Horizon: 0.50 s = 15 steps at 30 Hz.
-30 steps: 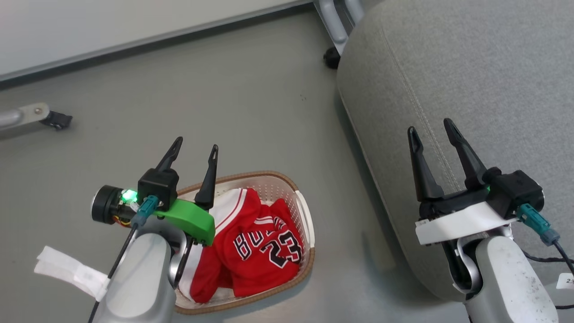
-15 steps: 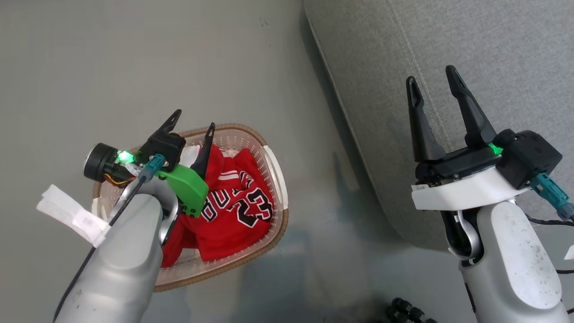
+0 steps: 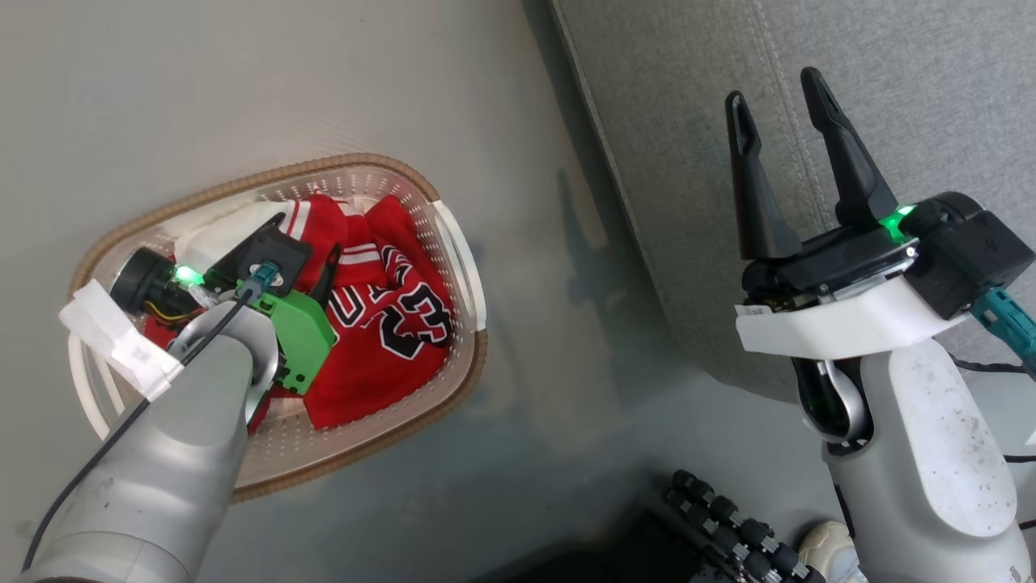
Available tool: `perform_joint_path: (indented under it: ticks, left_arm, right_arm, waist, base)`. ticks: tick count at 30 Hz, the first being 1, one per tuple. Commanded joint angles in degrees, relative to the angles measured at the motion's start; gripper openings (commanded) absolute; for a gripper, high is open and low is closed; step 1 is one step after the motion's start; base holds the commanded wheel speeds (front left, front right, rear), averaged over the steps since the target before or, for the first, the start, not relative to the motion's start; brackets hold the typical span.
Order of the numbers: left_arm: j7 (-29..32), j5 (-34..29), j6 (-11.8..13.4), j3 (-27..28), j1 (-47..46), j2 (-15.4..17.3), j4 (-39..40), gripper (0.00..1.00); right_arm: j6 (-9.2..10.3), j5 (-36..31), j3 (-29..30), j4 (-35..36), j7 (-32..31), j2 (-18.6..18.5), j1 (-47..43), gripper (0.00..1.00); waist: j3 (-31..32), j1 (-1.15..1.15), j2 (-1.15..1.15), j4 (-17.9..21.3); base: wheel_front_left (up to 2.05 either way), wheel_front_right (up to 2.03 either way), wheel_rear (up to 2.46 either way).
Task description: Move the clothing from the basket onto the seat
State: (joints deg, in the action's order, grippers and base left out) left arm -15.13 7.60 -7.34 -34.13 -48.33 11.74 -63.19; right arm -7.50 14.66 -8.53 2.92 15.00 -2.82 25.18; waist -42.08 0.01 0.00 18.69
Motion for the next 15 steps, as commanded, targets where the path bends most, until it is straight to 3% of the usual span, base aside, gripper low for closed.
perform_joint_path:
  ticks: [1,15]
  left_arm:
    - [0.0,0.6,-0.2,-0.8,-1.9,0.7,-1.2,1.0]
    - [2.9,1.2,-0.2,-7.6,-10.5,3.2,-8.8,1.0]
  right_arm:
    - [0.02,0.2,-0.2,0.5,0.3,-0.1,1.0,1.0]
    - [0.02,-0.1,-0.8,3.6,0.3,-0.1,3.6,1.0]
  waist:
    - [-4.1,-0.01,0.0,1.1]
    - [-12.8,-0.01,0.0,1.2]
  base:
    - [0.0,0.0,0.0]
    - [0.0,0.0,0.0]
